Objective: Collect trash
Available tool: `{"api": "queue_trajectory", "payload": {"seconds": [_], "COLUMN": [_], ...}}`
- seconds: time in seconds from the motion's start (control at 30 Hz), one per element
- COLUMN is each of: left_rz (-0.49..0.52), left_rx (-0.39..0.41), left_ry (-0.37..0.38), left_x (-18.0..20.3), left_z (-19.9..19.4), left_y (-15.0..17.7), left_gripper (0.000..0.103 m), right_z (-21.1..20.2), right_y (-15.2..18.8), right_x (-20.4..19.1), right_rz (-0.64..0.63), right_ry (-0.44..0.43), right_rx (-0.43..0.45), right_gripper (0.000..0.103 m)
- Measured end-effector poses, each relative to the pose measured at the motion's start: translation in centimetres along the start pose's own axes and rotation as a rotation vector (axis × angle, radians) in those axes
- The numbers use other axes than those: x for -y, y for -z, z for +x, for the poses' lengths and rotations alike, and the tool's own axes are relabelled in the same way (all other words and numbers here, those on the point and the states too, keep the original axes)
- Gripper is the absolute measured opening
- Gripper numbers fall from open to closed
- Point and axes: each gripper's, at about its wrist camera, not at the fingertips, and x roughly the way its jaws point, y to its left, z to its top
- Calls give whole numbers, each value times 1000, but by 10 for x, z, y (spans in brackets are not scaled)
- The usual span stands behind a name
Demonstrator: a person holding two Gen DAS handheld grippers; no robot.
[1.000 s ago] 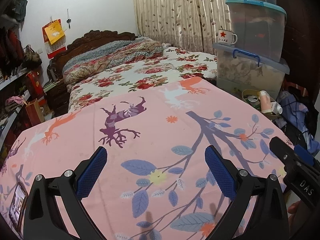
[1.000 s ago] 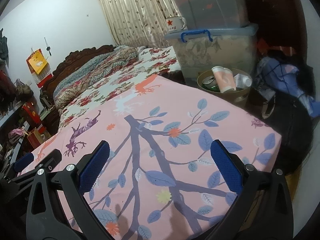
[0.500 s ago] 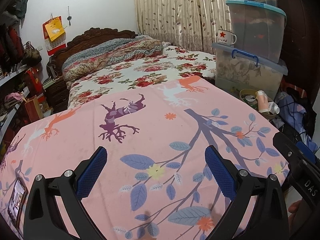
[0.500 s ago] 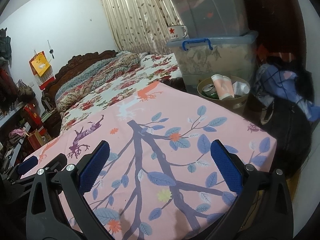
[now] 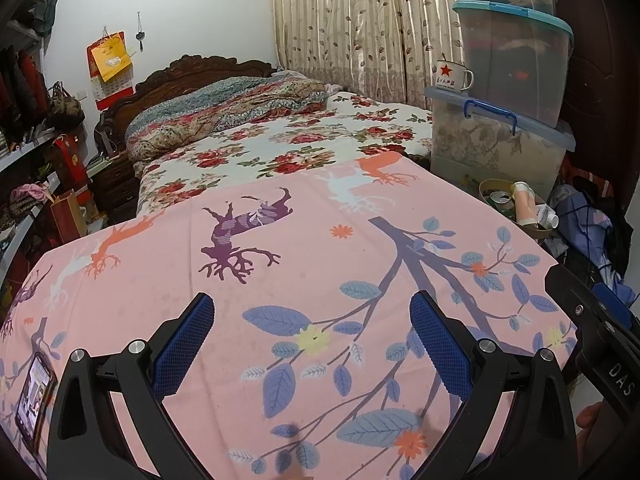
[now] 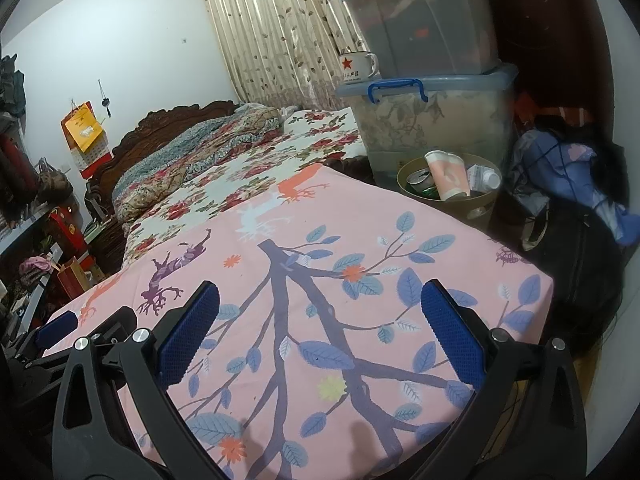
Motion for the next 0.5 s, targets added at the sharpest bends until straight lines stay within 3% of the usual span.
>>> {"api": "queue_trajectory", "payload": {"seconds": [0.5], "left_rz": [-7], "left_rx": [-1], "left_ry": [-2], "left_x": [-2], "left_z": [-1], "left_y": [3], "left_gripper": [94], "right_z": [1], "right_y": [1], "right_x": [-2], "right_rz": [-3], "right_ry": [-2], "right_rx": [-3], "right_gripper": [100]}}
